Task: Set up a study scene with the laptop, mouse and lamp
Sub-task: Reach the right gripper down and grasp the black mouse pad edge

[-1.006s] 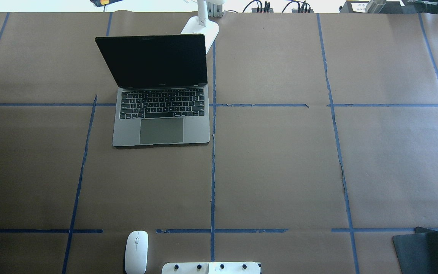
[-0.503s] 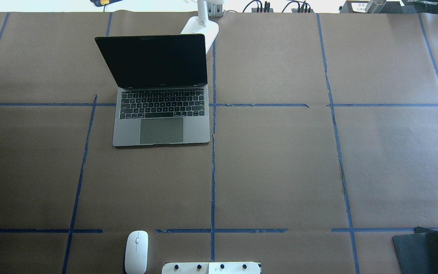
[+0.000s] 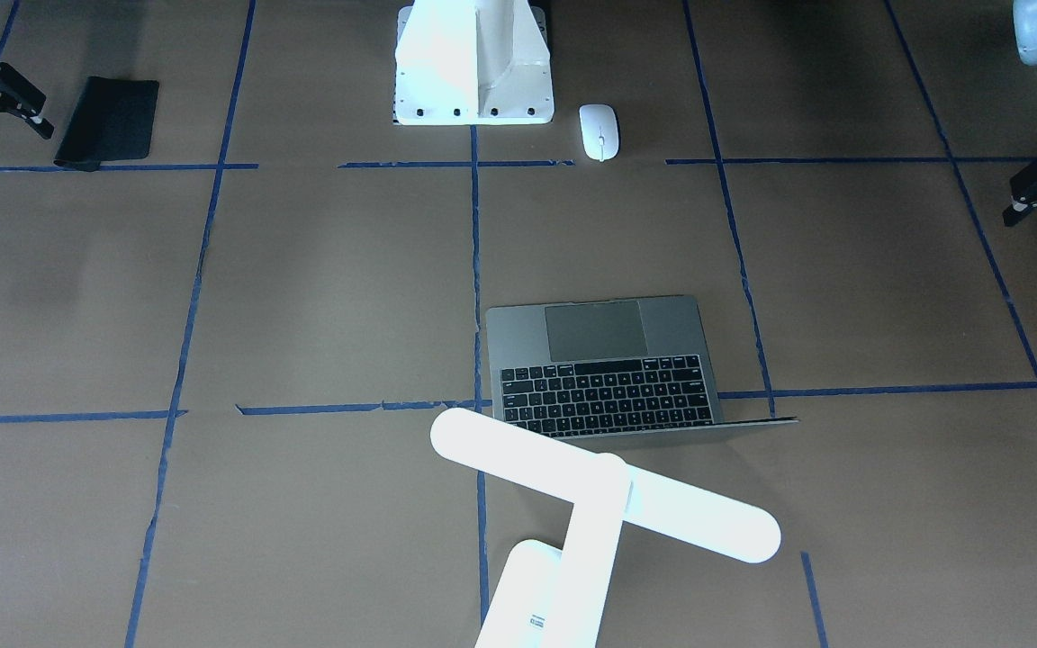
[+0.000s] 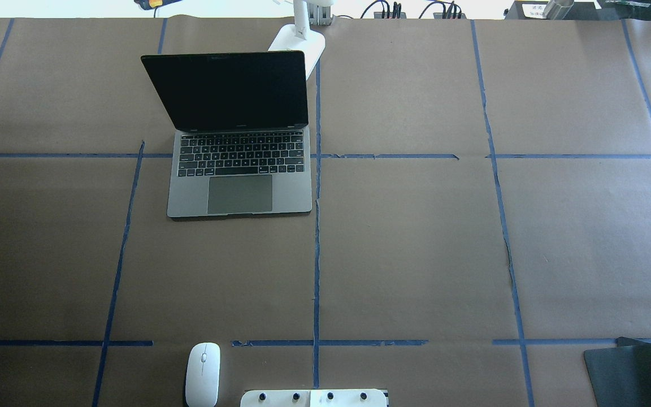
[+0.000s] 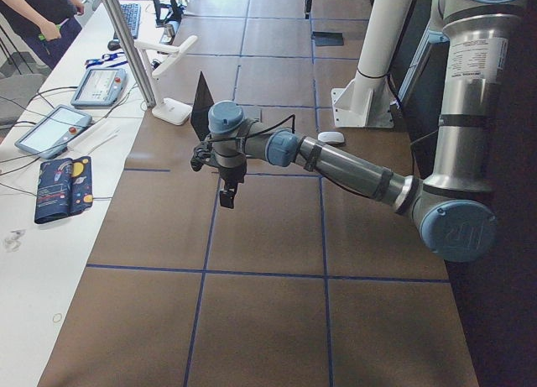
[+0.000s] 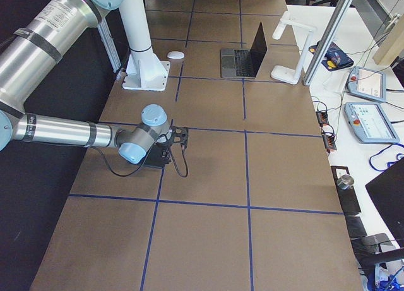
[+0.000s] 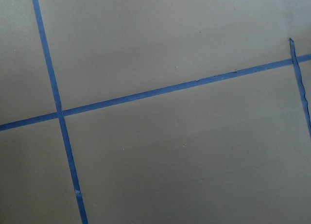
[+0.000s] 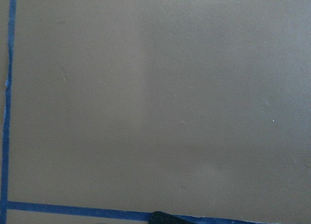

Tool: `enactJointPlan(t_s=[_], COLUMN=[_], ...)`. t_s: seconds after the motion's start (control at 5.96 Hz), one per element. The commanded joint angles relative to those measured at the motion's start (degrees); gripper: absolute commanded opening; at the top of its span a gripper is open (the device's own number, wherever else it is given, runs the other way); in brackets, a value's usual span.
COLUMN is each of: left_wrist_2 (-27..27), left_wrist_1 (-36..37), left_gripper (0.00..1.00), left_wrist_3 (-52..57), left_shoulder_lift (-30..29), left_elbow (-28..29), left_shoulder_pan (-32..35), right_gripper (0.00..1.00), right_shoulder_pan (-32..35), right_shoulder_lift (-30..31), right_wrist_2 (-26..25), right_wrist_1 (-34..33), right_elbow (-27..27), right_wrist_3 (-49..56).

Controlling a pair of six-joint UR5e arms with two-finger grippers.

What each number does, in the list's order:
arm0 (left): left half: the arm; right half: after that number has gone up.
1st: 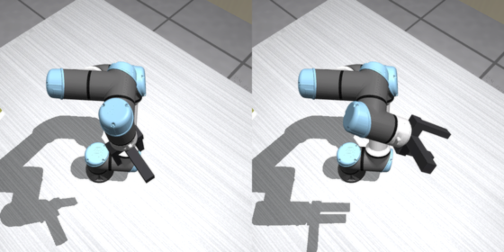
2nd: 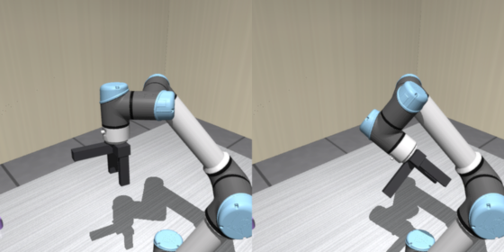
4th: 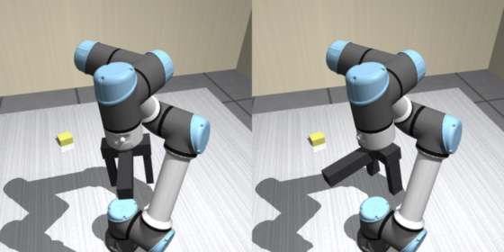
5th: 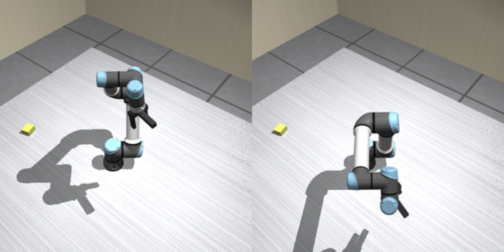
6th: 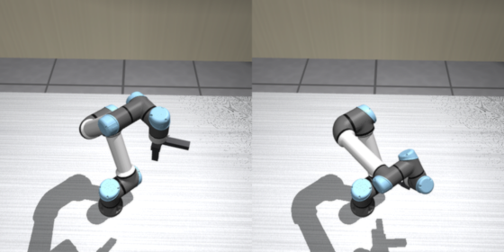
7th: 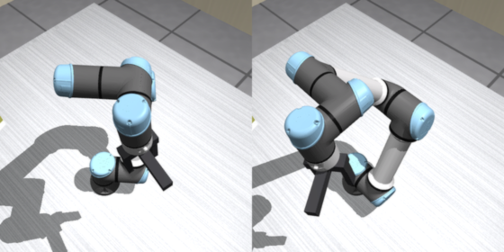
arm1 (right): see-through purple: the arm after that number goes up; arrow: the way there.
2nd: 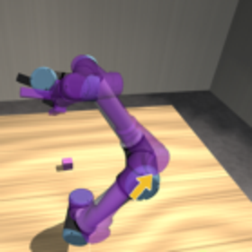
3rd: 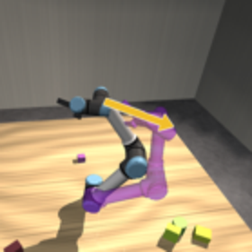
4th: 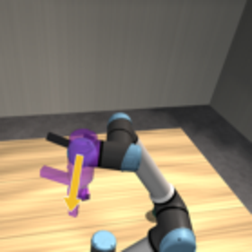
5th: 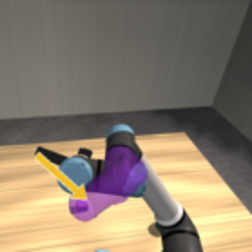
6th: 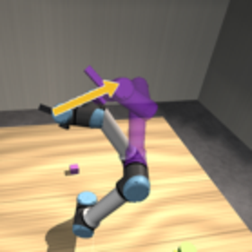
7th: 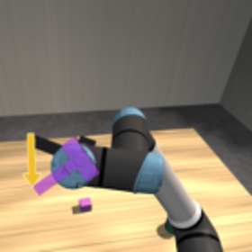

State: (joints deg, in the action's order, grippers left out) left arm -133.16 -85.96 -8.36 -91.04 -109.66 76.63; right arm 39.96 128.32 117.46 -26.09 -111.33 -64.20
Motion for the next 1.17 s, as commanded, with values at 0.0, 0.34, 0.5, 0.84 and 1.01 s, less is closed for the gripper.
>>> enactJointPlan(t_s=[0.0, 0.34, 0.5, 0.84, 1.01], left_wrist_2=[0.01, 0.01, -0.08, 0.01, -0.08], left_wrist_1=[0.00, 0.00, 0.00, 0.00, 0.00], left_gripper=[1.00, 1.00, 1.00, 1.00, 1.00], left_wrist_3=[-0.16, -0.16, -0.08, -0.07, -0.07], left_shoulder_lift=[0.25, 0.25, 0.25, 0.25, 0.25], left_elbow=[-0.21, -0.21, -0.21, -0.21, -0.29], left_shoulder_pan=[0.01, 0.01, 0.01, 0.01, 0.01], right_gripper=[0.97, 0.96, 0.91, 0.87, 0.84], right_shoulder_pan=[-11.14, -22.44, -23.17, -25.36, -26.50], right_shoulder_lift=[0.61, 1.83, 2.19, 2.11, 2.02], right_wrist_2=[-8.33, -16.89, -16.91, -16.91, -17.00], right_wrist_1=[7.63, 7.55, 7.55, 7.55, 7.55], right_elbow=[4.54, 4.98, 5.77, 6.30, 6.39], right_wrist_3=[-9.31, -14.46, -14.46, -15.16, -15.25])
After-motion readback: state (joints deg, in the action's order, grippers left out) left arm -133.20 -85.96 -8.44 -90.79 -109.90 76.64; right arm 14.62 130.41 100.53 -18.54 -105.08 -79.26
